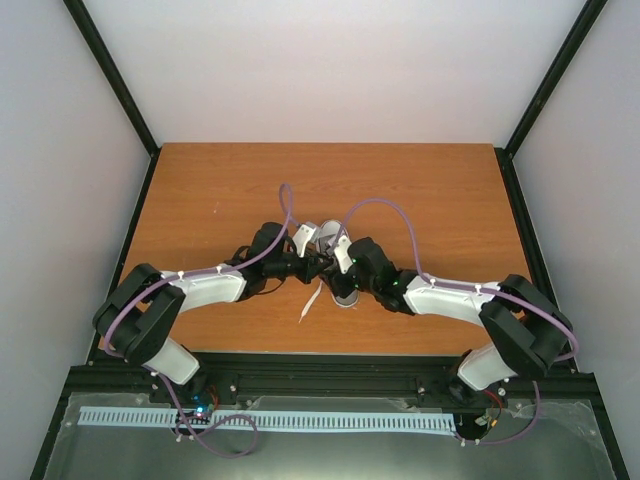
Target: Tie the shoes
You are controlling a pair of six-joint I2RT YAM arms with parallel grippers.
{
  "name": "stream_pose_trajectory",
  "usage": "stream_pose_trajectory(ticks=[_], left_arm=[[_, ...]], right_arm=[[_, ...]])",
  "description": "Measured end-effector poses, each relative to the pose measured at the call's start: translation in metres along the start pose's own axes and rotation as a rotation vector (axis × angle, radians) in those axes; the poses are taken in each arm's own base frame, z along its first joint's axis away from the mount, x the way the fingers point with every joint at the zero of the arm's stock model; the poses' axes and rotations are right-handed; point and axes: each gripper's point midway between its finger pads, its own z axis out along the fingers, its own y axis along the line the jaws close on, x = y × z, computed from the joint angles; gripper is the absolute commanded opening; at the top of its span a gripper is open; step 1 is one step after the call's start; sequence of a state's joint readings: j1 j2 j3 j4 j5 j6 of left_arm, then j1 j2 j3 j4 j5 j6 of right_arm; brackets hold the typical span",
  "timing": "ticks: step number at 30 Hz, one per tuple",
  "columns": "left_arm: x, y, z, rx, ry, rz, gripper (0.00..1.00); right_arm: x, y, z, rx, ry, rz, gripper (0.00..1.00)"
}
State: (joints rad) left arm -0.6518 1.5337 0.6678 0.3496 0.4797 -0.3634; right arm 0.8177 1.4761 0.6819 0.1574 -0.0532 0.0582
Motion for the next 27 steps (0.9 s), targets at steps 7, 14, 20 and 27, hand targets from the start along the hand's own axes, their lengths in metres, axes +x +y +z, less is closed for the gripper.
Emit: stream_pose_trajectory(ticks=[7,14,20,27], left_arm=[[-0.004,-0.001,0.000,0.000,-0.009,0.004,0.01],[-0.007,0.000,0.000,-0.002,-0.013,0.005,0.01],[-0.007,0.001,0.001,-0.004,-0.014,0.003,0.01],[-0.009,0.002,0.003,-0.005,-0.016,0.004,0.01]], right_arm=[[-0.002,-0.007,0.002,0.054,-0.011,-0.022,0.51],[-0.004,-0.010,0.003,0.079,-0.020,-0.041,0.46],[-0.003,-0.012,0.006,0.092,-0.022,-0.050,0.35],[-0.003,-0.016,0.007,0.116,-0.025,-0.055,0.23]])
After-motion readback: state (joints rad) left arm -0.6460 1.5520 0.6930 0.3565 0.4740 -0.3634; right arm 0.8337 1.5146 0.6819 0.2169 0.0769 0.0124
